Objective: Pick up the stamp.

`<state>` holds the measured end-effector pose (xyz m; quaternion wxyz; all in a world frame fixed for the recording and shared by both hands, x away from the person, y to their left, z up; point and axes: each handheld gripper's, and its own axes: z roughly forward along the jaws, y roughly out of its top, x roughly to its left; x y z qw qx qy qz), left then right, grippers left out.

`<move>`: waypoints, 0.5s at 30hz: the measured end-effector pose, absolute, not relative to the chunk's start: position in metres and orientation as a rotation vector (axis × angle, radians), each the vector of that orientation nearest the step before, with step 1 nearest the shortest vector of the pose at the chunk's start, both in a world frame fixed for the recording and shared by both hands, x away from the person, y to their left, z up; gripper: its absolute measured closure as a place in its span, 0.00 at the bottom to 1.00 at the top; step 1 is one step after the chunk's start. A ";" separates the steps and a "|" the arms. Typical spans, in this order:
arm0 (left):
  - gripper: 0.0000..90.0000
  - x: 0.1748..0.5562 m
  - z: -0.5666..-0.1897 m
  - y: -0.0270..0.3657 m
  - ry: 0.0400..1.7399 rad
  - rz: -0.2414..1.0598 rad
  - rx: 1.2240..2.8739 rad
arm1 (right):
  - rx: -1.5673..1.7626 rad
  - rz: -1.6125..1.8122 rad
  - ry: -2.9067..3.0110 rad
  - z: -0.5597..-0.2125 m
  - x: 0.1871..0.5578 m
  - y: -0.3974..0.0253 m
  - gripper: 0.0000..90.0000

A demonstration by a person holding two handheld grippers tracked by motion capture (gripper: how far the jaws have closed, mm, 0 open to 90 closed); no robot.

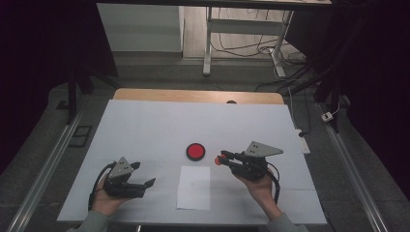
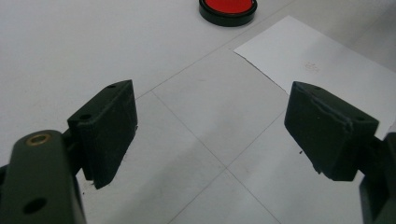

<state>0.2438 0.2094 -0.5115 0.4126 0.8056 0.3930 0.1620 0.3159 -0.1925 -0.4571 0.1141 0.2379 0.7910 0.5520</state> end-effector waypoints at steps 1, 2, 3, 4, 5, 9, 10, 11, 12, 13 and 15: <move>0.20 0.244 -0.512 0.209 0.988 0.407 2.026 | 0.698 1.622 2.318 -0.457 0.316 -0.191 0.80; 0.20 0.244 -0.512 0.209 0.988 0.407 2.027 | 0.697 1.628 2.318 -0.457 0.317 -0.190 0.80; 0.20 0.244 -0.512 0.209 0.988 0.407 2.027 | 0.697 1.628 2.318 -0.457 0.317 -0.190 0.80; 0.20 0.244 -0.512 0.209 0.988 0.407 2.026 | 0.692 1.630 2.324 -0.457 0.317 -0.187 0.80; 0.20 0.244 -0.512 0.209 0.988 0.407 2.027 | 0.691 1.633 2.325 -0.457 0.318 -0.186 0.80; 0.20 0.243 -0.511 0.209 0.988 0.411 2.025 | 0.673 1.637 2.343 -0.458 0.318 -0.177 0.80; 0.20 0.243 -0.511 0.209 0.987 0.412 2.025 | 0.668 1.638 2.343 -0.459 0.318 -0.175 0.80; 0.20 0.243 -0.511 0.209 0.987 0.413 2.025 | 0.660 1.631 2.352 -0.459 0.318 -0.174 0.80; 0.20 0.243 -0.511 0.209 0.987 0.413 2.025 | 0.658 1.634 2.356 -0.459 0.319 -0.172 0.80; 0.20 0.244 -0.511 0.209 0.988 0.413 2.026 | 0.657 1.636 2.356 -0.459 0.319 -0.170 0.80; 0.20 0.244 -0.511 0.209 0.987 0.412 2.027 | 0.650 1.640 2.363 -0.459 0.319 -0.167 0.80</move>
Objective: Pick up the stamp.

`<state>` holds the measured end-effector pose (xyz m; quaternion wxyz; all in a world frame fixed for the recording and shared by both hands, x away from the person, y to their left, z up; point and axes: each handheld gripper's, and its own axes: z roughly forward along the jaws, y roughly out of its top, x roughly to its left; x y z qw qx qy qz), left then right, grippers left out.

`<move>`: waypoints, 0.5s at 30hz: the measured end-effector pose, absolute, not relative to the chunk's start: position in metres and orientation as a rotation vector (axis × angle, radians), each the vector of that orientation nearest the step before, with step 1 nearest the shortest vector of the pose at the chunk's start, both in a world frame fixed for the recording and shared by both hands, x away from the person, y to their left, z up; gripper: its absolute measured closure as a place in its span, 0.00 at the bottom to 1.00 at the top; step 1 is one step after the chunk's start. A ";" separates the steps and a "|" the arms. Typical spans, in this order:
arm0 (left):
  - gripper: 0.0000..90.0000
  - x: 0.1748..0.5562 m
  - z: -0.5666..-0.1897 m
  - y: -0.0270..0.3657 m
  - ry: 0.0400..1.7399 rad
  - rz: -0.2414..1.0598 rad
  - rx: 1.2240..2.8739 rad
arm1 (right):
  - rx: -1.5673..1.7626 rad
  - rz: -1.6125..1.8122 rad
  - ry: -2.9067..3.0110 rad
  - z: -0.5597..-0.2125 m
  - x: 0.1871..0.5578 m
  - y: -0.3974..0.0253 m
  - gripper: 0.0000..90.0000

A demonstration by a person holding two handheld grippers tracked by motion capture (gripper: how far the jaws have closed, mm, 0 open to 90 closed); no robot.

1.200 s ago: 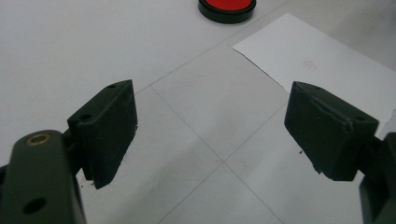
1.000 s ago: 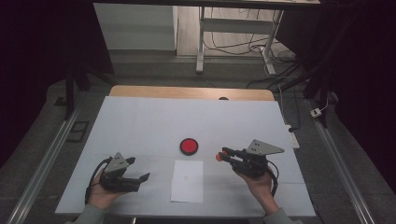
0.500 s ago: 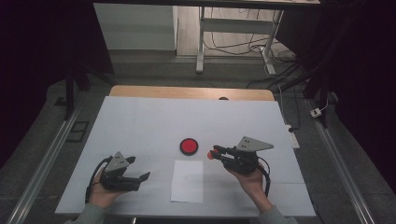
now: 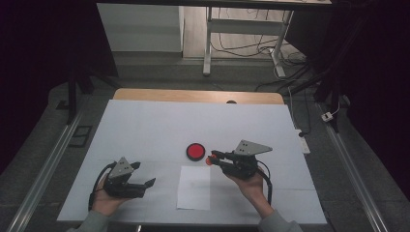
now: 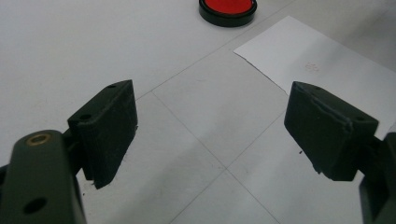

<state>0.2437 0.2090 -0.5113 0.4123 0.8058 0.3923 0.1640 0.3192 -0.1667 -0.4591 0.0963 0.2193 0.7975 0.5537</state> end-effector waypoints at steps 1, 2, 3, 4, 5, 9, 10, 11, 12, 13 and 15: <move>0.20 0.244 -0.511 0.209 0.987 0.413 2.027 | 0.647 1.643 2.364 -0.459 0.319 -0.164 0.80; 0.20 0.244 -0.511 0.209 0.987 0.413 2.027 | 0.641 1.646 2.369 -0.460 0.319 -0.162 0.80; 0.20 0.244 -0.511 0.209 0.987 0.413 2.027 | 0.641 1.646 2.369 -0.460 0.319 -0.162 0.80; 0.20 0.244 -0.511 0.209 0.986 0.413 2.026 | 0.632 1.646 2.377 -0.461 0.319 -0.157 0.80; 0.20 0.244 -0.511 0.209 0.986 0.414 2.027 | 0.625 1.645 2.386 -0.462 0.319 -0.154 0.80; 0.20 0.244 -0.511 0.209 0.986 0.414 2.026 | 0.596 1.633 2.414 -0.465 0.319 -0.144 0.80; 0.20 0.243 -0.511 0.209 0.986 0.415 2.026 | 0.595 1.633 2.417 -0.465 0.319 -0.142 0.80; 0.20 0.243 -0.511 0.209 0.986 0.415 2.025 | 0.595 1.633 2.417 -0.465 0.319 -0.142 0.80; 0.20 0.243 -0.511 0.209 0.986 0.416 2.025 | 0.594 1.637 2.415 -0.465 0.319 -0.141 0.80; 0.20 0.243 -0.511 0.209 0.986 0.416 2.025 | 0.590 1.643 2.414 -0.465 0.319 -0.141 0.80; 0.20 0.243 -0.511 0.210 0.994 0.420 2.026 | 0.576 1.651 2.411 -0.464 0.318 -0.142 0.80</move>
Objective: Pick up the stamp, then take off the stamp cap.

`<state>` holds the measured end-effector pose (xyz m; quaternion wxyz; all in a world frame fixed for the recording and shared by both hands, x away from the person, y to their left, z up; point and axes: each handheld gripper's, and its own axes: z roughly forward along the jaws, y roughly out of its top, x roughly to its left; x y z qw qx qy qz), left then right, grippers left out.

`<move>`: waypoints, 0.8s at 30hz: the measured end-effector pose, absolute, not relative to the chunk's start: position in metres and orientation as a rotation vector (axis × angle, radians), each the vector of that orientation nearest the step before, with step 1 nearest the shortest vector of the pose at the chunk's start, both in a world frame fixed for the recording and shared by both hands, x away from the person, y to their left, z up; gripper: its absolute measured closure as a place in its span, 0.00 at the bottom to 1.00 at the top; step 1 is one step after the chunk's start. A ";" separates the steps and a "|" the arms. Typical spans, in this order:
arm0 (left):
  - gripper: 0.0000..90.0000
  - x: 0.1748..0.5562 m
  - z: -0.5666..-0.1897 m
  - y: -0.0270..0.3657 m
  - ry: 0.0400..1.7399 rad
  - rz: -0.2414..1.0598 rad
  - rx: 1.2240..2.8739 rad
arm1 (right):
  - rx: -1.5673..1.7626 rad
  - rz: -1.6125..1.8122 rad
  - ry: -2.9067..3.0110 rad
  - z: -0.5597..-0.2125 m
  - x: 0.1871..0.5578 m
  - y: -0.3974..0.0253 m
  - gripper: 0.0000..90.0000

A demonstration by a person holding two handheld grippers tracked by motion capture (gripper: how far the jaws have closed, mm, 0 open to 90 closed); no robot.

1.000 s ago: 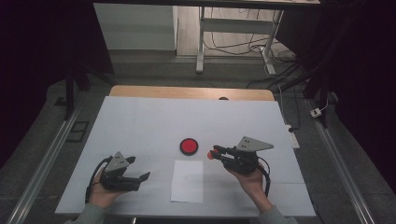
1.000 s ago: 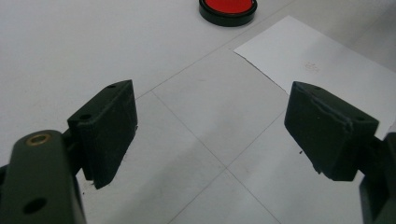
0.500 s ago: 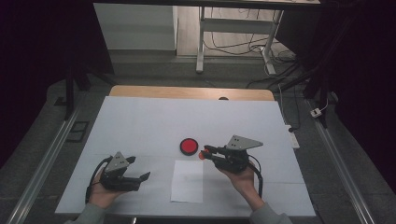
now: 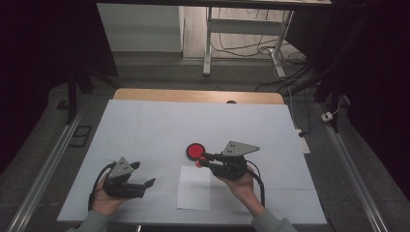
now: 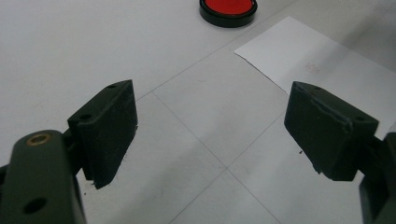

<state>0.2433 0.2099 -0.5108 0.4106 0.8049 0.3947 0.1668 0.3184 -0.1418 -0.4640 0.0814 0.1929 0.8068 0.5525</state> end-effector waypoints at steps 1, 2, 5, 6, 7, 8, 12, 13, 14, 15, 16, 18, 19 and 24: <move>0.20 0.243 -0.511 0.210 0.994 0.420 2.026 | 0.576 1.651 2.411 -0.464 0.318 -0.142 0.80; 0.20 0.243 -0.511 0.210 0.996 0.417 2.023 | 0.579 1.657 2.404 -0.463 0.318 -0.143 0.80; 0.20 0.244 -0.510 0.211 0.994 0.416 2.019 | 0.580 1.660 2.397 -0.462 0.319 -0.145 0.80; 0.21 0.244 -0.510 0.211 0.992 0.416 2.019 | 0.580 1.658 2.399 -0.463 0.319 -0.145 0.80; 0.21 0.244 -0.510 0.211 0.989 0.416 2.019 | 0.583 1.657 2.400 -0.463 0.319 -0.145 0.80; 0.21 0.243 -0.510 0.211 0.989 0.417 2.021 | 0.583 1.655 2.401 -0.463 0.319 -0.145 0.80; 0.21 0.243 -0.510 0.210 0.982 0.417 2.022 | 0.582 1.654 2.403 -0.463 0.319 -0.145 0.80; 0.21 0.243 -0.510 0.210 0.980 0.418 2.023 | 0.582 1.654 2.403 -0.463 0.319 -0.145 0.80; 0.21 0.243 -0.509 0.210 0.978 0.419 2.023 | 0.582 1.654 2.402 -0.463 0.319 -0.145 0.80; 0.21 0.243 -0.509 0.210 0.976 0.419 2.023 | 0.583 1.653 2.402 -0.463 0.319 -0.145 0.80; 0.21 0.243 -0.509 0.210 0.975 0.420 2.023 | 0.583 1.653 2.402 -0.463 0.319 -0.145 0.80; 0.21 0.243 -0.508 0.210 0.974 0.420 2.021 | 0.587 1.652 2.402 -0.464 0.319 -0.145 0.80; 0.21 0.243 -0.508 0.210 0.974 0.420 2.020 | 0.587 1.652 2.402 -0.464 0.319 -0.145 0.80; 0.21 0.243 -0.505 0.207 0.962 0.423 2.020 | 0.581 1.650 2.405 -0.464 0.319 -0.144 0.80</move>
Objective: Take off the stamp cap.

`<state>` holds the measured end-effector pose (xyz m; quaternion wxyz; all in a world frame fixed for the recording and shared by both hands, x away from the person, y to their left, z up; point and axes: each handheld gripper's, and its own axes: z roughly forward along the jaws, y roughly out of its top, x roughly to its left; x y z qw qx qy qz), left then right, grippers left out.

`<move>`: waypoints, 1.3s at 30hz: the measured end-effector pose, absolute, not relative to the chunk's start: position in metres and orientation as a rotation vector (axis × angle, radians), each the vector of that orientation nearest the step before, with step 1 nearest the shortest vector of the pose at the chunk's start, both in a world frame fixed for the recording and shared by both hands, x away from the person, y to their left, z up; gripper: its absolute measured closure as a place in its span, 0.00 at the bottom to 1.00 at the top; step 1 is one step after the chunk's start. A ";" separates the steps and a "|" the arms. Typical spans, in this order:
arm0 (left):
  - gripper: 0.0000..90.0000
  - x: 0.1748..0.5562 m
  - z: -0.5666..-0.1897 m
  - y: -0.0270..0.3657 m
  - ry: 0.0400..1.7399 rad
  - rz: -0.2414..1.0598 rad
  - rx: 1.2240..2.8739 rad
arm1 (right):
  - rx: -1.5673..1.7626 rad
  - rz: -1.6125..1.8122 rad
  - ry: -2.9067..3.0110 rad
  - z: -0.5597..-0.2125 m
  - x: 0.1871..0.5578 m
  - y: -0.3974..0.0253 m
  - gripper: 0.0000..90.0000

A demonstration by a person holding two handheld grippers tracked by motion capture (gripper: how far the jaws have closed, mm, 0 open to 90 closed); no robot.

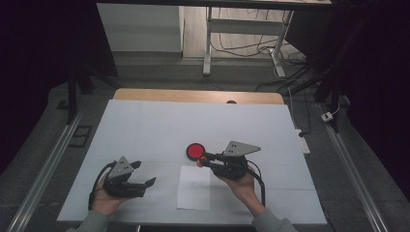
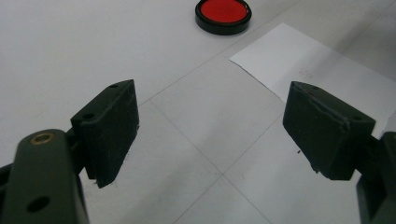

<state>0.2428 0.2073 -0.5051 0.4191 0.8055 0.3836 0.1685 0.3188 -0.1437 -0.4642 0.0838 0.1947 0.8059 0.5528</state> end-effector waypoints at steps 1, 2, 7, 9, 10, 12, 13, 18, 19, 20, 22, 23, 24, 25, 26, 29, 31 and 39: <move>0.21 0.243 -0.505 0.207 0.959 0.423 2.020 | 0.582 1.650 2.406 -0.464 0.319 -0.144 0.80; 0.21 0.243 -0.504 0.207 0.956 0.424 2.020 | 0.582 1.650 2.406 -0.464 0.319 -0.144 0.80; 0.21 0.244 -0.501 0.205 0.946 0.430 2.018 | 0.583 1.648 2.410 -0.465 0.319 -0.143 0.80; 0.21 0.244 -0.499 0.203 0.945 0.431 2.015 | 0.581 1.648 2.410 -0.465 0.319 -0.143 0.80; 0.21 0.245 -0.499 0.202 0.938 0.430 2.017 | 0.582 1.649 2.410 -0.465 0.319 -0.143 0.80; 0.21 0.246 -0.497 0.200 0.933 0.432 2.018 | 0.583 1.650 2.409 -0.465 0.319 -0.144 0.80; 0.21 0.246 -0.496 0.199 0.928 0.434 2.018 | 0.583 1.650 2.408 -0.465 0.319 -0.144 0.80; 0.22 0.249 -0.490 0.192 0.902 0.438 2.023 | 0.583 1.651 2.408 -0.465 0.319 -0.144 0.80; 0.22 0.249 -0.489 0.191 0.895 0.439 2.027 | 0.582 1.651 2.409 -0.465 0.319 -0.143 0.80; 0.22 0.250 -0.488 0.189 0.893 0.439 2.027 | 0.582 1.651 2.409 -0.465 0.319 -0.143 0.80; 0.22 0.251 -0.485 0.187 0.886 0.437 2.024 | 0.583 1.652 2.408 -0.464 0.319 -0.144 0.80; 0.22 0.251 -0.484 0.185 0.881 0.439 2.023 | 0.584 1.655 2.404 -0.464 0.319 -0.144 0.80; 0.22 0.252 -0.483 0.184 0.878 0.441 2.022 | 0.584 1.655 2.404 -0.464 0.319 -0.144 0.80; 0.22 0.253 -0.482 0.182 0.874 0.439 2.023 | 0.583 1.656 2.403 -0.463 0.318 -0.144 0.80; 0.22 0.254 -0.481 0.181 0.871 0.438 2.025 | 0.583 1.654 2.404 -0.463 0.318 -0.143 0.80; 0.22 0.256 -0.479 0.177 0.859 0.437 2.030 | 0.582 1.654 2.406 -0.464 0.318 -0.143 0.80; 0.22 0.258 -0.478 0.175 0.852 0.434 2.035 | 0.583 1.654 2.406 -0.464 0.318 -0.143 0.80; 0.22 0.265 -0.477 0.163 0.829 0.423 2.057 | 0.588 1.650 2.410 -0.465 0.319 -0.143 0.80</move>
